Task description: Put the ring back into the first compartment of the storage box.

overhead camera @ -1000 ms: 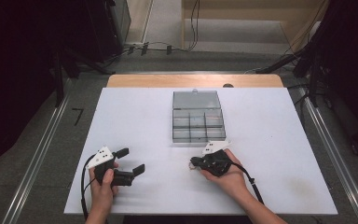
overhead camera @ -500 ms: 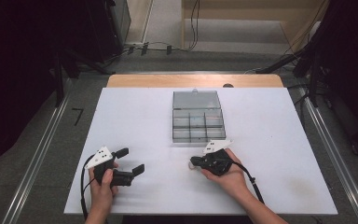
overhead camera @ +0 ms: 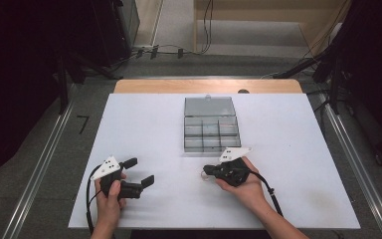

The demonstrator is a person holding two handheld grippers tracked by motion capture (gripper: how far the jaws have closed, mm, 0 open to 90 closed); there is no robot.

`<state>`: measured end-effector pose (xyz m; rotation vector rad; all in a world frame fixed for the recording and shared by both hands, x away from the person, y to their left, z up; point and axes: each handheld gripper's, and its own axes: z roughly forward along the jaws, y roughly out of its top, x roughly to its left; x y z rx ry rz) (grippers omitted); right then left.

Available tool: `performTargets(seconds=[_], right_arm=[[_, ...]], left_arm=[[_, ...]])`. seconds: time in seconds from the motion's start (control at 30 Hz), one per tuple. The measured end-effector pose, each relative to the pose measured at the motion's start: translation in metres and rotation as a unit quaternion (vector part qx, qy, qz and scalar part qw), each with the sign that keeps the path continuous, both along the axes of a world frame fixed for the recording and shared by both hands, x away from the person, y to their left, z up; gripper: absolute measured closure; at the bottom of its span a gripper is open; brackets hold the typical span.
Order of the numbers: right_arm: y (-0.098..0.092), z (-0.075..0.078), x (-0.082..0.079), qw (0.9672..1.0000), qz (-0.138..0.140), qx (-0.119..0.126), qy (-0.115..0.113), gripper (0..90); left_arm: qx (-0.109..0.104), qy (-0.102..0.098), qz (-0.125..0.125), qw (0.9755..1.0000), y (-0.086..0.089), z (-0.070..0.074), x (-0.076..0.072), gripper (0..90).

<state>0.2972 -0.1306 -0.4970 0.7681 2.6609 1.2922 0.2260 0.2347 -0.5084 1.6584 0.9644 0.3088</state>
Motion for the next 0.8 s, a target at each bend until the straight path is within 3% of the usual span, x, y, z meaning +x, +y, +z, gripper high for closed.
performTargets(seconds=[0.4,0.8], right_arm=[[-0.004,0.009,0.001,0.9999,0.0,0.014,-0.009,85.2],[-0.006,0.013,0.005,0.9998,-0.005,0.02,-0.002,85.2]], left_arm=[[-0.001,-0.001,0.001,1.0,0.0,0.0,0.0,0.0],[-0.006,-0.005,0.004,1.0,0.0,-0.001,0.0,0.0]])
